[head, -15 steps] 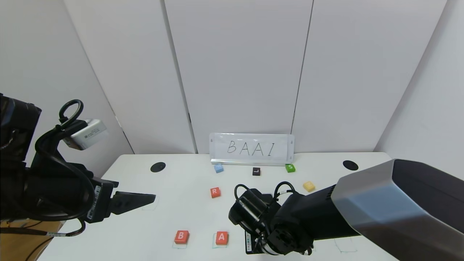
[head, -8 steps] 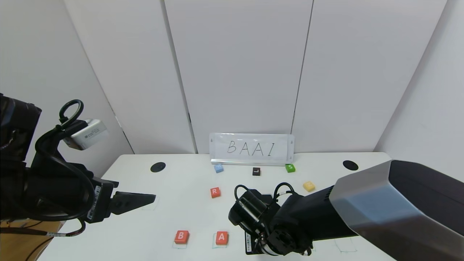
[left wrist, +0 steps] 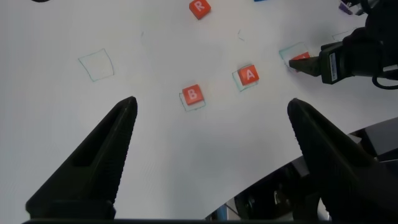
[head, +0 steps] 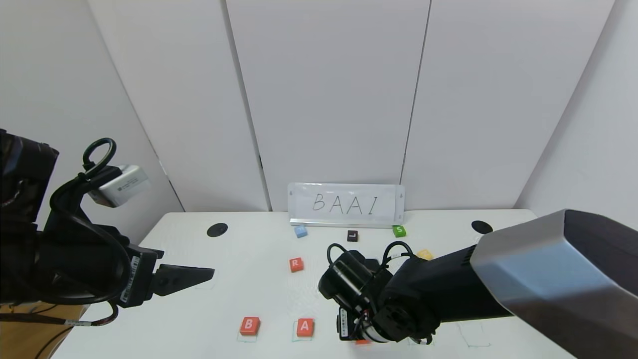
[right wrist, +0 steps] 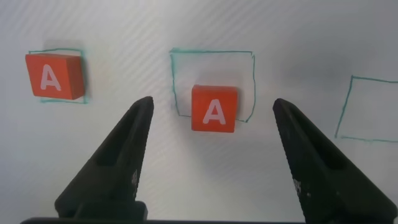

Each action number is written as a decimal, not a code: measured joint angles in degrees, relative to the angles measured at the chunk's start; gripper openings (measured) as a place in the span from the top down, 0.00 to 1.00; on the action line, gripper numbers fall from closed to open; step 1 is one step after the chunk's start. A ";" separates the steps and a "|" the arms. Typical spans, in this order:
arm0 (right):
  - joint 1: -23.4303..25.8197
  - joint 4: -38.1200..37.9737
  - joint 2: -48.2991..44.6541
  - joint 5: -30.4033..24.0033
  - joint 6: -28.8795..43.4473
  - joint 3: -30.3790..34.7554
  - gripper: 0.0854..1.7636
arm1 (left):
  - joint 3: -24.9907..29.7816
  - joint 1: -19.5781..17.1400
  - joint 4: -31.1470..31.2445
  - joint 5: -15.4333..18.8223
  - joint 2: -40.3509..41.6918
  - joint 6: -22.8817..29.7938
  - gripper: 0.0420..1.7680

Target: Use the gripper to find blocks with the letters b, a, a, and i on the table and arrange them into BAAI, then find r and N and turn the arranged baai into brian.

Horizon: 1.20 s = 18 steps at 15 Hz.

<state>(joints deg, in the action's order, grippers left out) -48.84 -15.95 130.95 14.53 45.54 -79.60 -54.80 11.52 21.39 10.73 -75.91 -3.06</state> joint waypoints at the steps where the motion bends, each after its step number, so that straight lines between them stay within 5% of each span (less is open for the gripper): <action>1: 0.33 -0.39 -0.96 -0.17 -0.71 0.11 0.19 | 0.09 0.05 -0.02 0.00 -0.02 0.00 0.03; 11: 9.53 -6.72 -12.92 -11.61 -22.53 6.07 0.08 | 0.55 0.16 -0.02 -0.02 0.11 -0.52 0.03; 18: 20.37 -6.68 -14.95 -19.09 -51.07 9.41 0.05 | 0.94 0.18 -0.07 0.00 0.09 -0.99 0.03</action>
<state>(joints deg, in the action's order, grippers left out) -28.47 -22.63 116.01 -4.56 -5.52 -70.19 -53.86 11.70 21.32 10.73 -75.83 -4.05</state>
